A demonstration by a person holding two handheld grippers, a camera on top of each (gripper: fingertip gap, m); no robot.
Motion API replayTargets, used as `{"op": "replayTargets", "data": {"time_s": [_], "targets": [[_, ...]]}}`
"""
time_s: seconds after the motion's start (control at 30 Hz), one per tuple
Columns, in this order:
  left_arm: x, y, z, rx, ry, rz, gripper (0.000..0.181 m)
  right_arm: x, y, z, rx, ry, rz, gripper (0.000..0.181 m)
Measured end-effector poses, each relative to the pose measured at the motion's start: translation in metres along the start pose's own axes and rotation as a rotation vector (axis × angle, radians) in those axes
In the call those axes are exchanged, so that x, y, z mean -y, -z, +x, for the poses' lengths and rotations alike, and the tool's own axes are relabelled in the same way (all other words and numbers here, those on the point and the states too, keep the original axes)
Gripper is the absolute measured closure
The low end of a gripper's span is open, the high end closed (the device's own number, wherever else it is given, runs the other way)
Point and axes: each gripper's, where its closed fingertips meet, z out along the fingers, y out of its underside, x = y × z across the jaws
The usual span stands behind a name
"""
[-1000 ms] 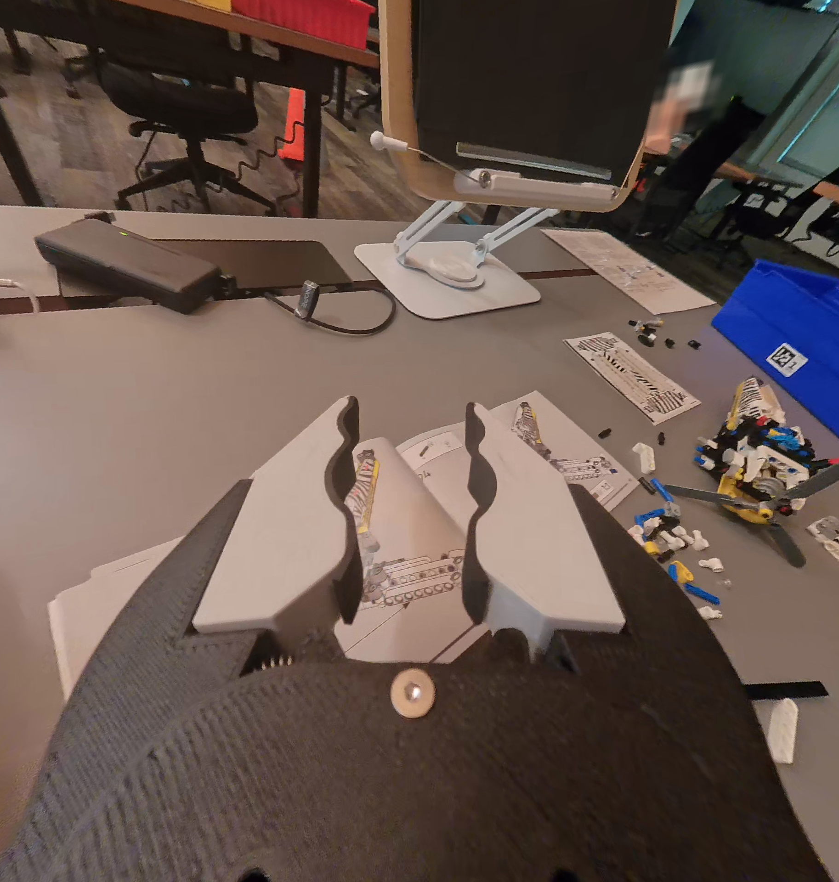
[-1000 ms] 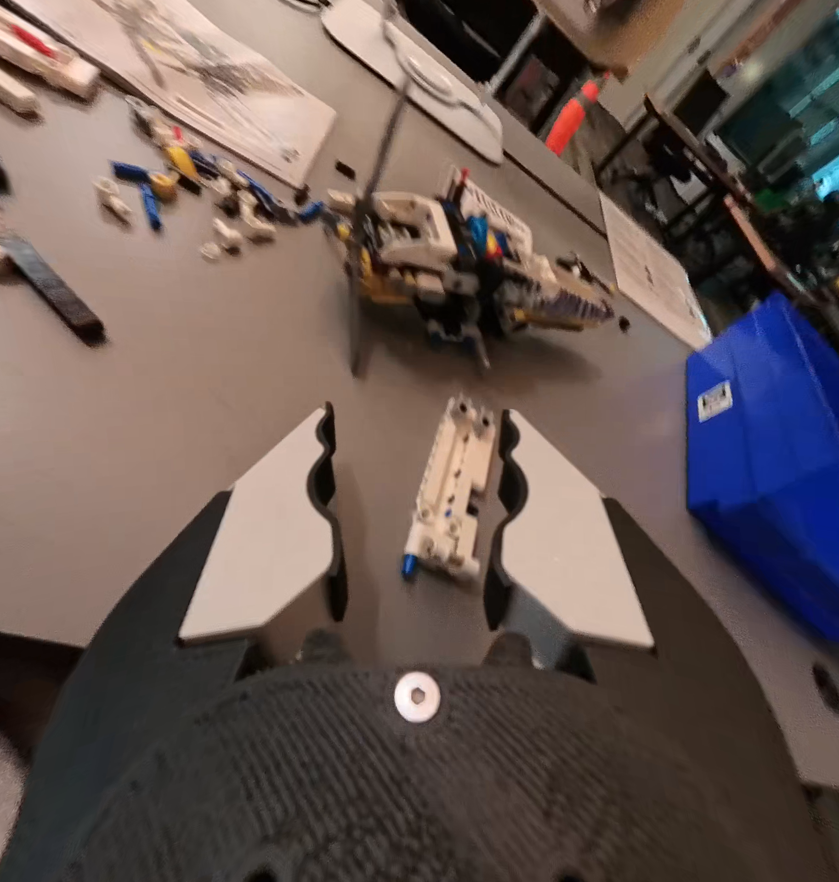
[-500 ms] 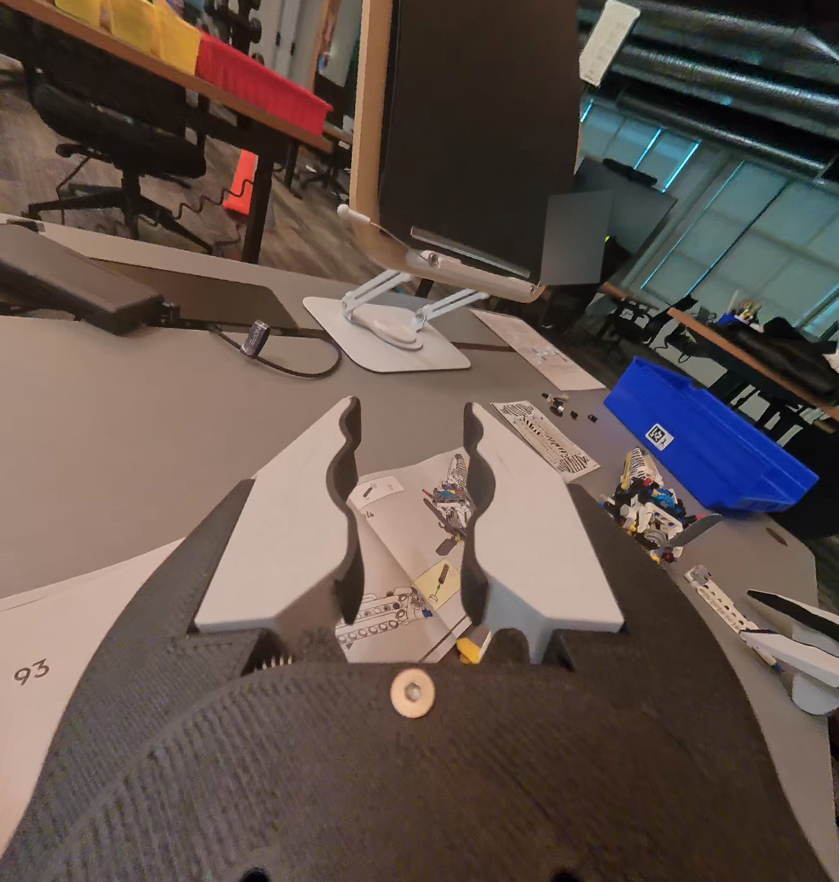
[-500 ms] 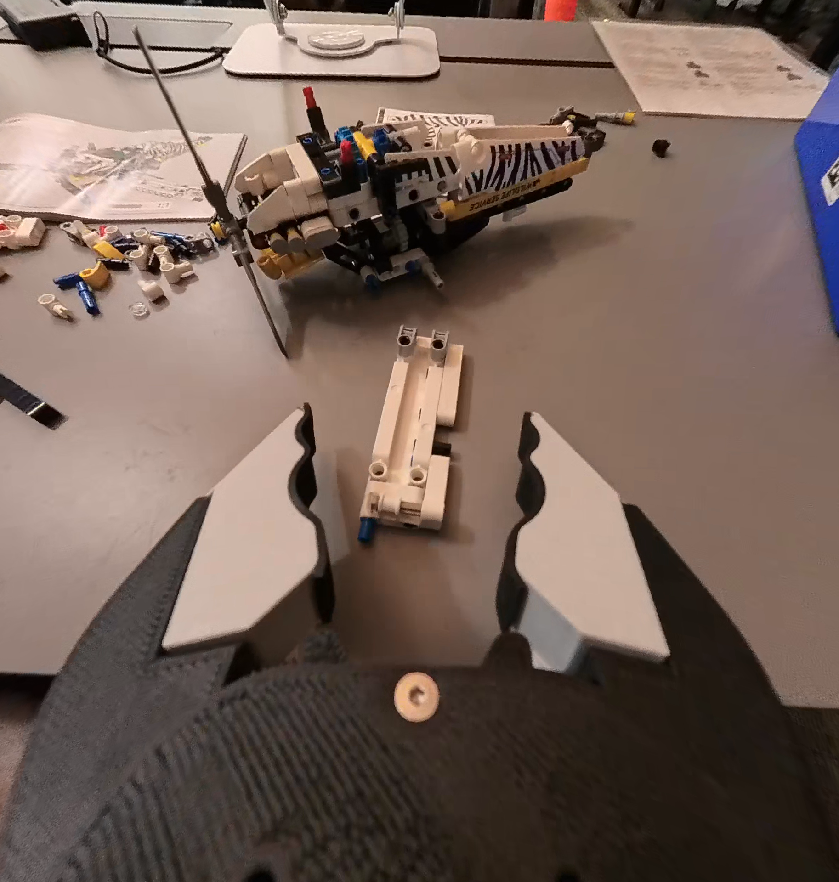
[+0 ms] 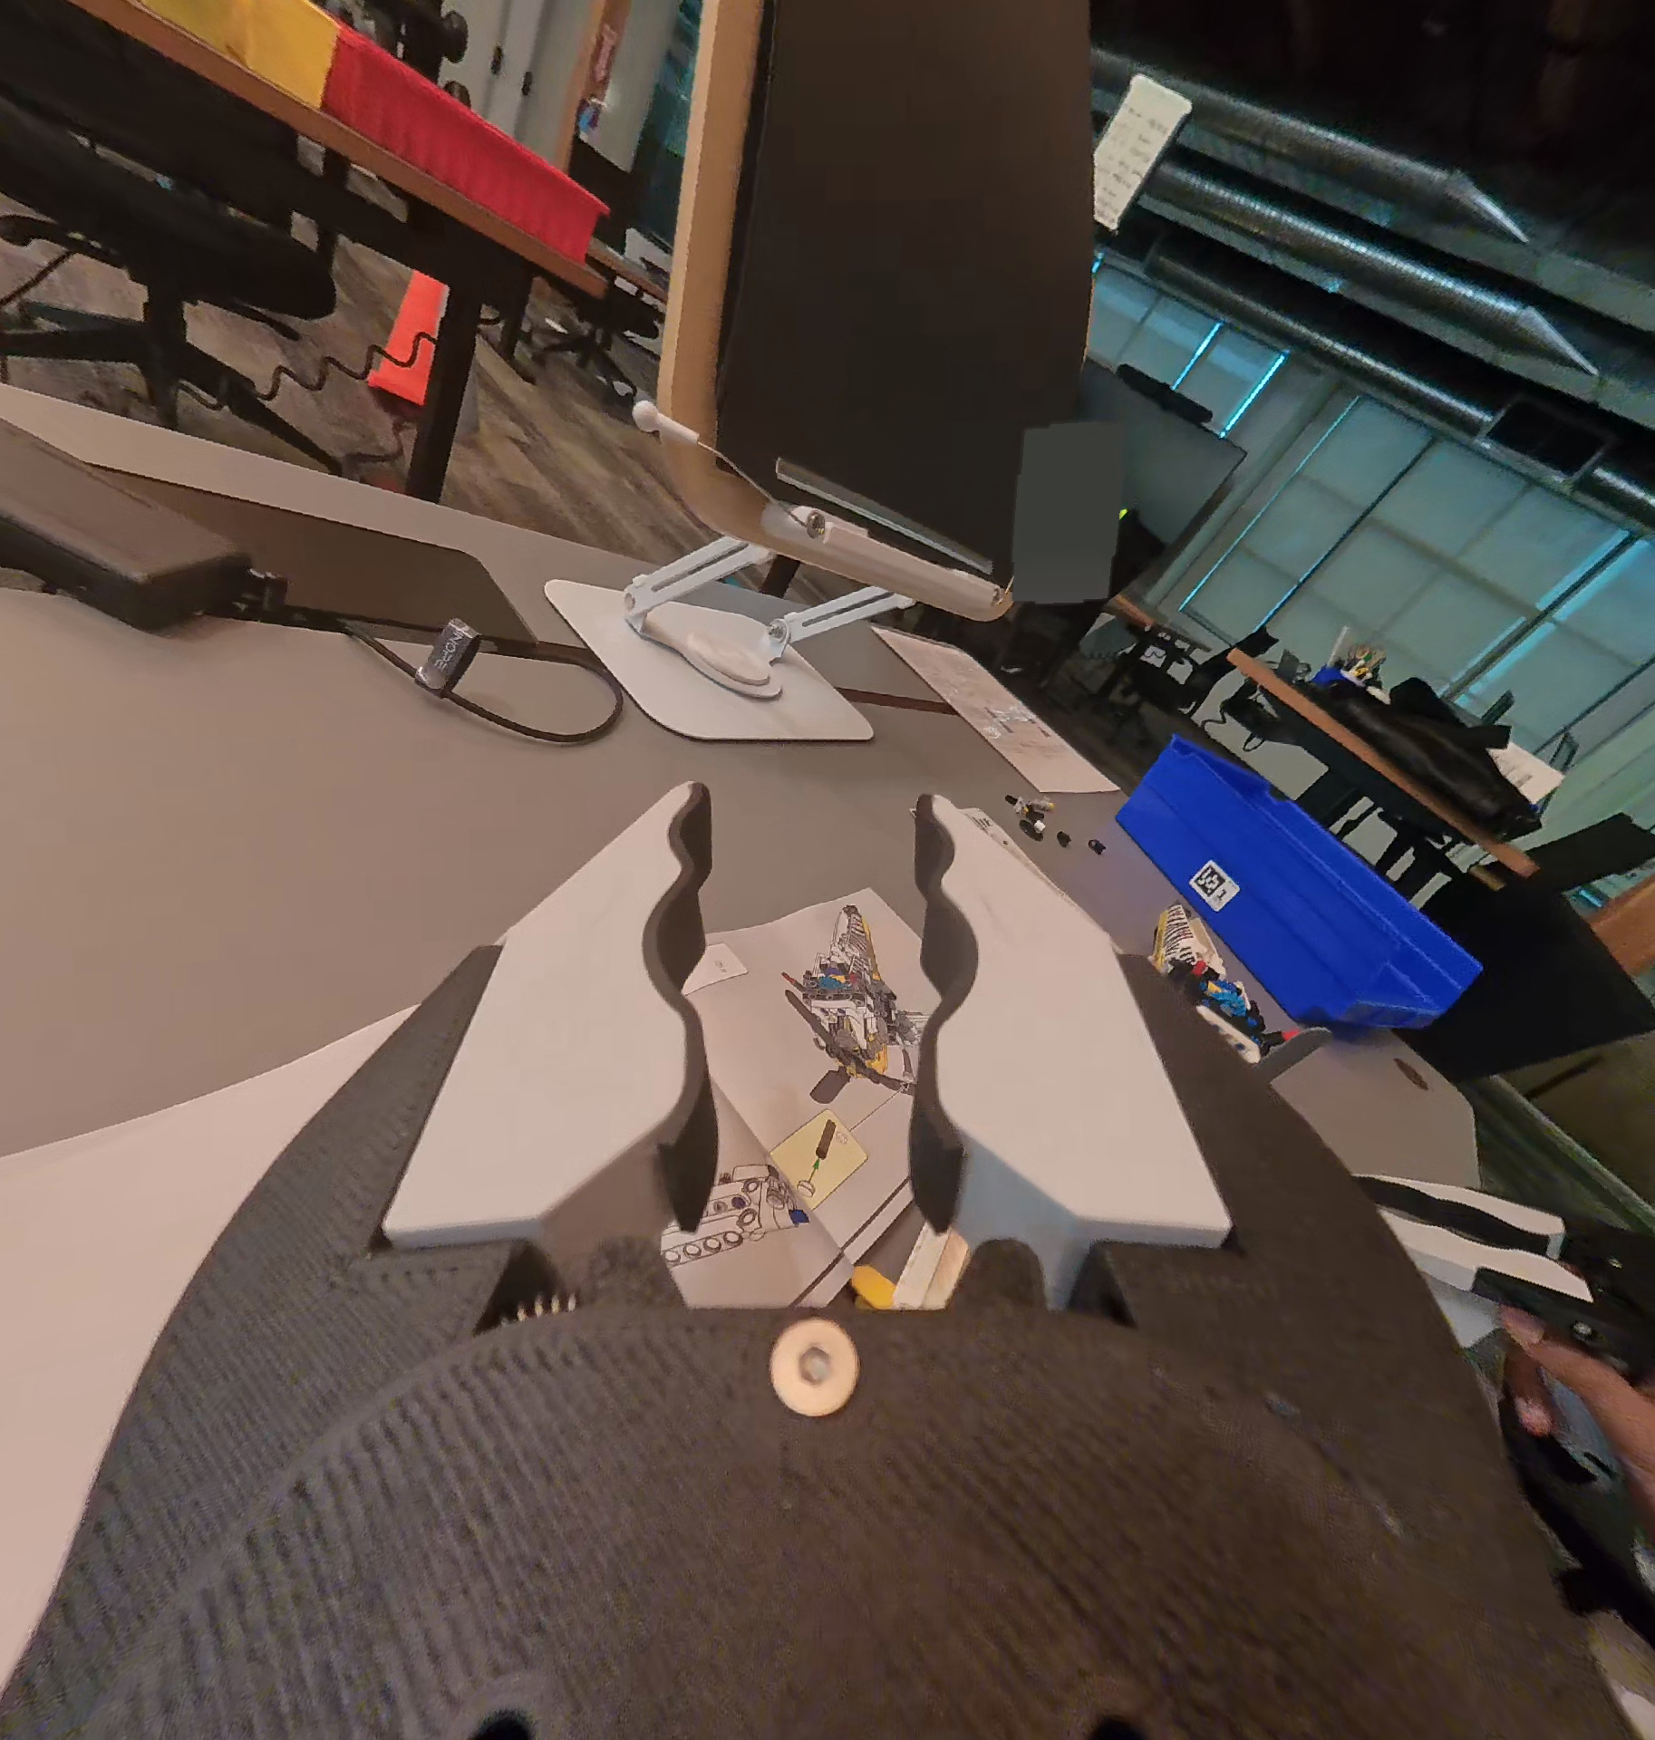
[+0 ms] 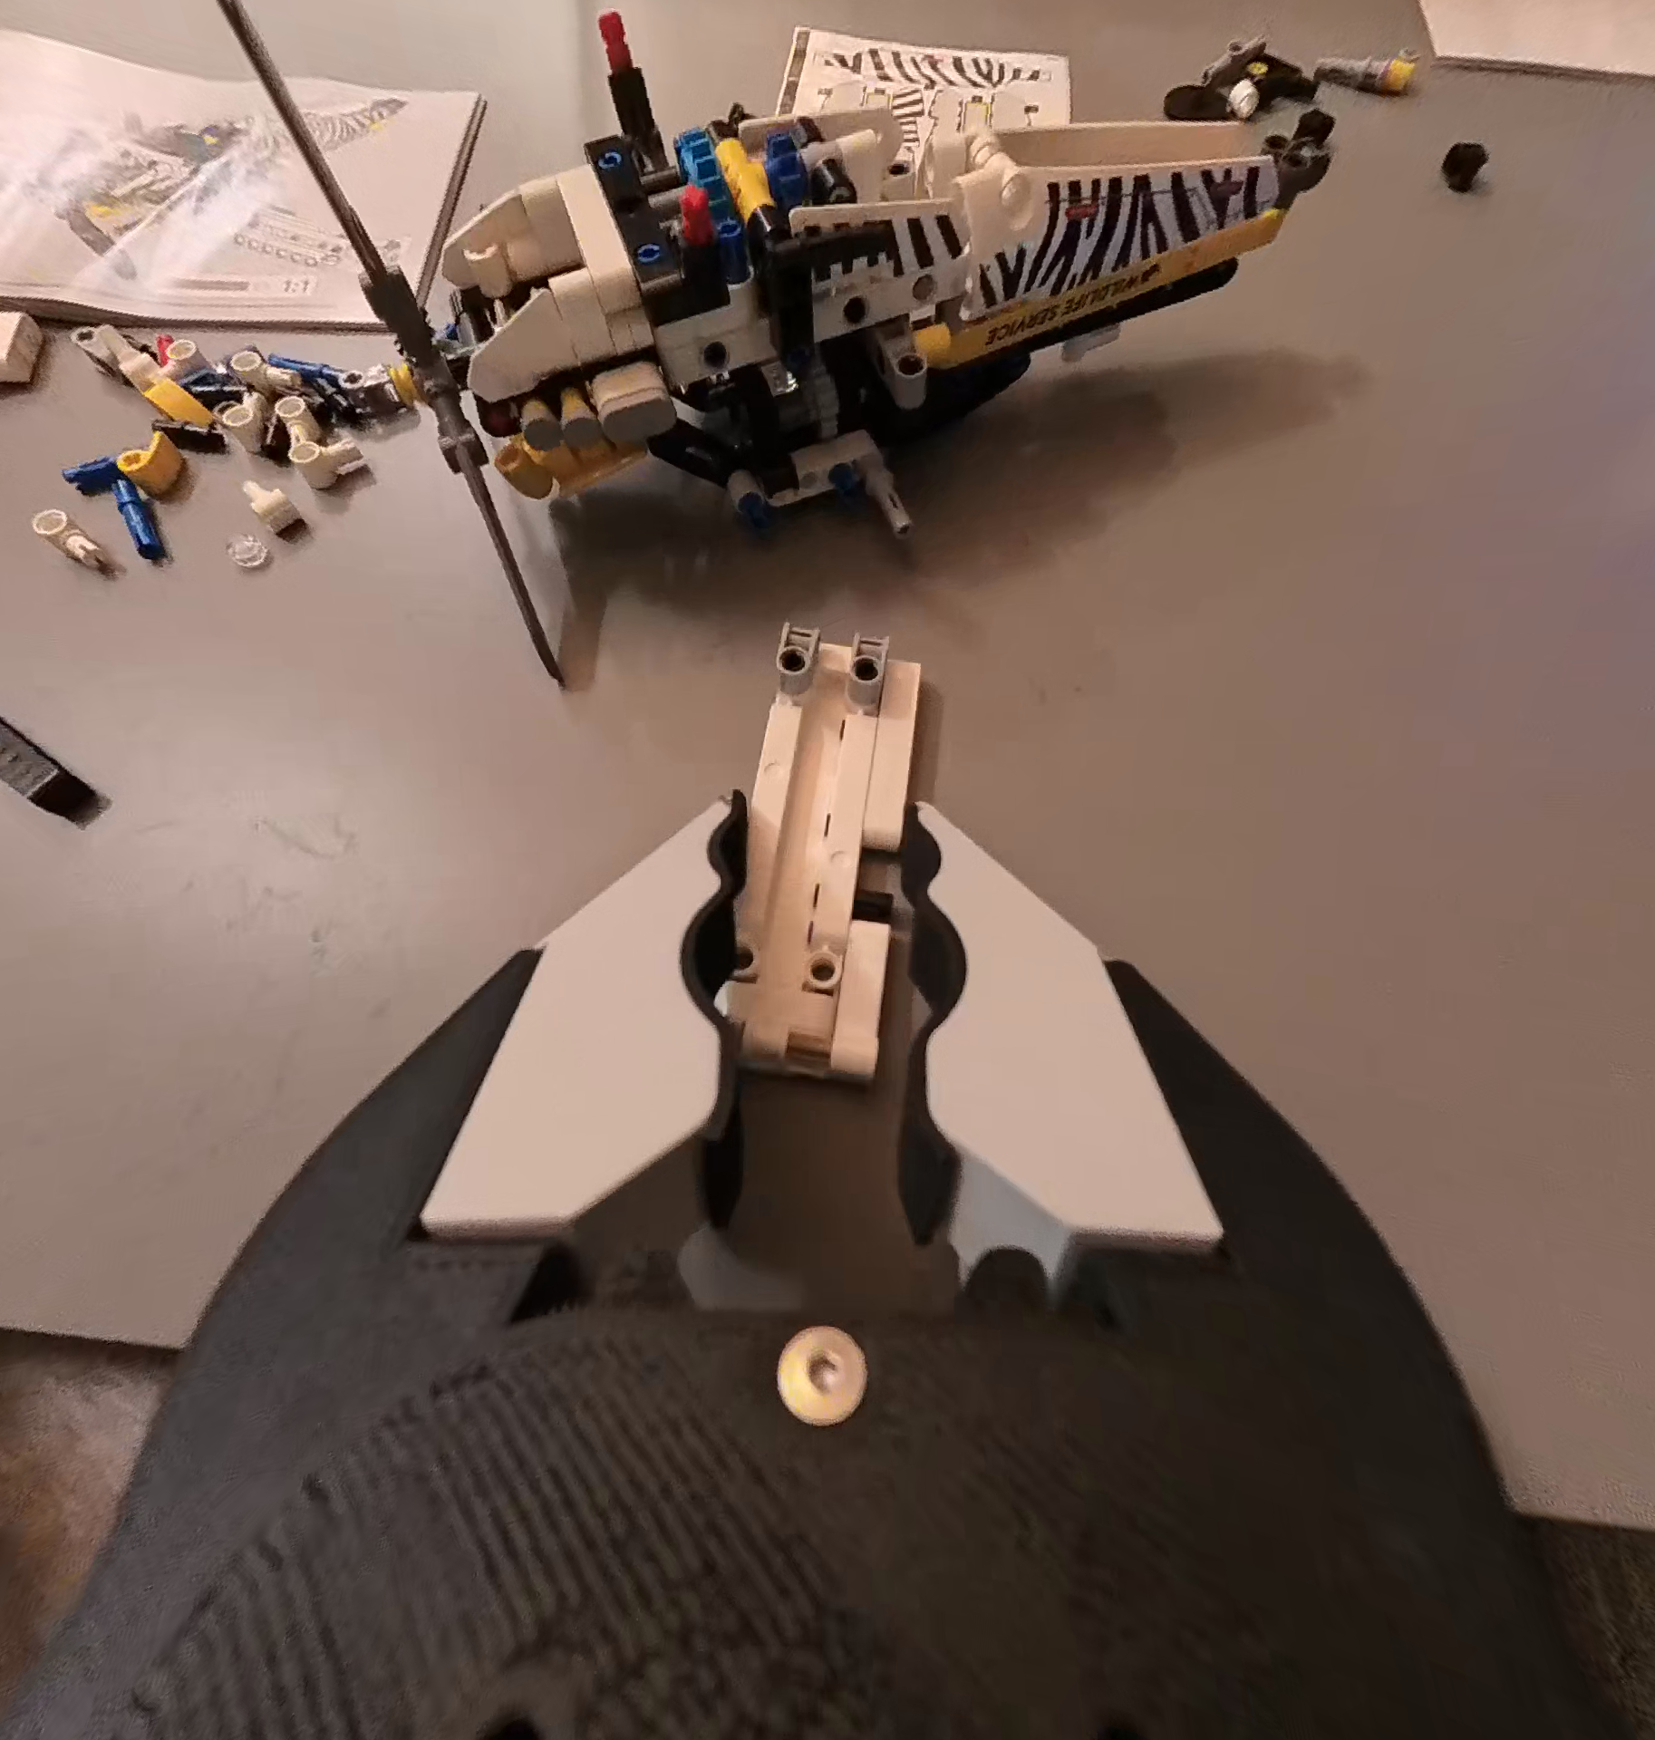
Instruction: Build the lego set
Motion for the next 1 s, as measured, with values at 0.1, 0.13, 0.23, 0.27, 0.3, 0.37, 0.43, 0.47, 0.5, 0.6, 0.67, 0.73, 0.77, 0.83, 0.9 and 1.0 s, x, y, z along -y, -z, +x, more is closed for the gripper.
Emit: {"op": "replayTargets", "data": {"time_s": [0.1, 0.13, 0.23, 0.27, 0.3, 0.37, 0.43, 0.47, 0.5, 0.6, 0.67, 0.73, 0.77, 0.83, 0.9, 1.0], "targets": [[0.0, 0.0, 0.0, -0.007, 0.015, 0.003, 0.14, 0.0, -0.001, 0.0, 0.036, 0.027, 0.0, 0.149], [0.0, 0.0, 0.0, -0.012, 0.02, 0.002, 0.139, 0.001, 0.0, 0.001, 0.049, 0.041, 0.0, 0.149], [0.001, 0.001, 0.0, -0.014, 0.023, 0.008, 0.14, 0.008, 0.003, 0.001, 0.103, 0.088, 0.044, 0.15], [0.001, 0.001, 0.0, -0.014, 0.024, 0.009, 0.14, 0.015, 0.005, -0.001, 0.124, 0.107, 0.079, 0.15], [0.001, 0.001, 0.0, -0.014, 0.025, 0.01, 0.14, 0.021, 0.008, -0.003, 0.136, 0.132, 0.109, 0.15], [0.0, 0.001, 0.0, -0.018, 0.03, 0.01, 0.14, 0.03, 0.011, -0.004, 0.147, 0.193, 0.146, 0.15], [-0.001, 0.0, 0.0, -0.021, 0.033, 0.006, 0.14, 0.035, 0.013, -0.003, 0.143, 0.241, 0.159, 0.15], [-0.001, 0.0, 0.0, -0.018, 0.033, 0.004, 0.14, 0.037, 0.014, -0.004, 0.151, 0.254, 0.168, 0.15], [-0.001, 0.0, -0.001, -0.016, 0.033, 0.003, 0.14, 0.04, 0.016, -0.006, 0.164, 0.26, 0.183, 0.15], [0.0, 0.001, -0.001, -0.016, 0.035, 0.011, 0.14, 0.05, 0.024, -0.011, 0.199, 0.285, 0.251, 0.15], [0.0, 0.001, -0.001, -0.018, 0.037, 0.014, 0.14, 0.056, 0.031, -0.014, 0.208, 0.308, 0.293, 0.15], [0.0, 0.001, -0.001, -0.019, 0.038, 0.013, 0.14, 0.06, 0.038, -0.016, 0.217, 0.33, 0.326, 0.15], [0.0, 0.001, -0.001, -0.019, 0.036, 0.011, 0.14, 0.063, 0.041, -0.017, 0.222, 0.339, 0.345, 0.15], [-0.001, 0.0, 0.0, -0.018, 0.032, 0.008, 0.14, 0.068, 0.048, -0.021, 0.24, 0.346, 0.371, 0.15], [-0.001, 0.0, 0.0, -0.018, 0.03, 0.008, 0.14, 0.071, 0.053, -0.025, 0.263, 0.344, 0.385, 0.15], [-0.001, 0.0, 0.0, -0.019, 0.032, 0.007, 0.14, 0.078, 0.063, -0.03, 0.298, 0.328, 0.422, 0.15]]}}
